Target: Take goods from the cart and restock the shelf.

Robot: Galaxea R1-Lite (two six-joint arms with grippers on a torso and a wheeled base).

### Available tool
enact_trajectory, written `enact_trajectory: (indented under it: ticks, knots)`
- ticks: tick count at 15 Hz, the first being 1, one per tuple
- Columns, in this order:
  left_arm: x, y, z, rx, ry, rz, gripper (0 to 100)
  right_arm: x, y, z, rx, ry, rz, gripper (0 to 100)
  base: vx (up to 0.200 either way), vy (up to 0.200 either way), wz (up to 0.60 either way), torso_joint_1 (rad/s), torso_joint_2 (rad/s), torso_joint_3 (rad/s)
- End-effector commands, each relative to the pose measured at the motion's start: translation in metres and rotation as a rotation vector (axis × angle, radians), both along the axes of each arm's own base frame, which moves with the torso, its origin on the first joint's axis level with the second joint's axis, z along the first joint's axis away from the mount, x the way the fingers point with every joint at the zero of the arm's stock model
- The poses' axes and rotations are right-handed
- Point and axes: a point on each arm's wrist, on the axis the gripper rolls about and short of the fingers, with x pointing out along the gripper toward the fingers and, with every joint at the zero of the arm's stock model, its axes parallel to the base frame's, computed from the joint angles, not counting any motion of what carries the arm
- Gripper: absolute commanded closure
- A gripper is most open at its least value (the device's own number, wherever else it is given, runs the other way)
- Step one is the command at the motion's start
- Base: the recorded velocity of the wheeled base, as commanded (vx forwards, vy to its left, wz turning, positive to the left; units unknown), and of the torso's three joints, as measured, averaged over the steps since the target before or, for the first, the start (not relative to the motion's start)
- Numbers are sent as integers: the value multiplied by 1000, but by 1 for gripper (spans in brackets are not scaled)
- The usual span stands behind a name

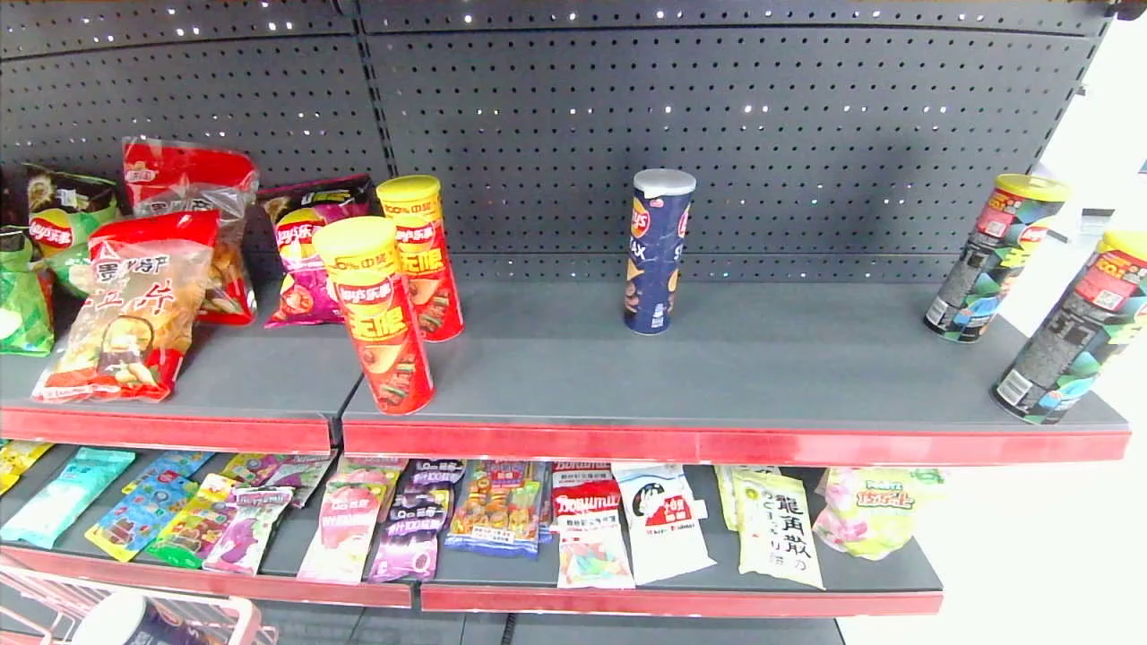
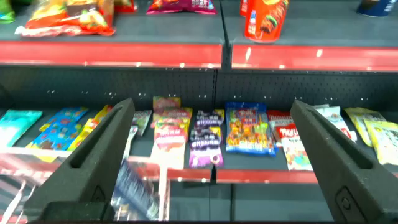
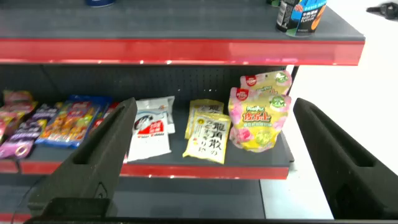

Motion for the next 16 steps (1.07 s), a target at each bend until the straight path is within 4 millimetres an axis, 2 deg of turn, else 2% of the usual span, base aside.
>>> enact_trajectory:
  ticks: [1,7,16]
  knots:
    - [0,0,0,-1,1,-1,0,0,0,0,-1,0,0,0,0,0,0,0,0,0]
    - [0,0,0,-1,1,0,0,0,0,0,-1,0,-1,0,0,0,0,0,0,0]
    - [0,0,0,-1,1,0,0,0,0,0,-3,0,0,0,0,0,600,5,4,2]
